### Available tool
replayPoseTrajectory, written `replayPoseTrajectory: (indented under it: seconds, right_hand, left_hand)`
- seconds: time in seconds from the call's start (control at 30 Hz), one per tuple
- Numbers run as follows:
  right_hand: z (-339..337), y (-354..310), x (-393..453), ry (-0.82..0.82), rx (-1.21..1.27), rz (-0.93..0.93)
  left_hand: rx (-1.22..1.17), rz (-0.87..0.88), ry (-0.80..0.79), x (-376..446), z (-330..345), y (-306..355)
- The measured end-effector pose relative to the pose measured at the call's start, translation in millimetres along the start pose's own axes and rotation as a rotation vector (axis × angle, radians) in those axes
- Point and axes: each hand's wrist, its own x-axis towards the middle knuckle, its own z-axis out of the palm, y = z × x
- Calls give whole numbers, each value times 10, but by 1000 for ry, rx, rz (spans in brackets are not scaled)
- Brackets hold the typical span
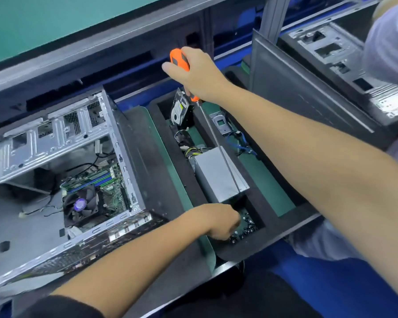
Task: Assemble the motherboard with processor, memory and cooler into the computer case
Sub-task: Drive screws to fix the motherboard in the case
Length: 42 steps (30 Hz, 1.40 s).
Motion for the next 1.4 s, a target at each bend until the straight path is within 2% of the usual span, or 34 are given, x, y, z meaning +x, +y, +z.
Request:
replayPoseTrajectory:
  seconds: [0.17,0.43,0.7,1.4]
  right_hand:
    - [61,55,-15,-32,59,-8]
    - [61,242,-150,-13,116,20]
    - [39,358,-256,-31,103,72]
    - [76,267,-271,-31,96,44]
  left_hand:
    - [117,-124,268,355,311,153]
    - [86,-238,234,873,497,141]
    - [108,-230,222,934,575,101]
    - [198,-206,239,940,567,118]
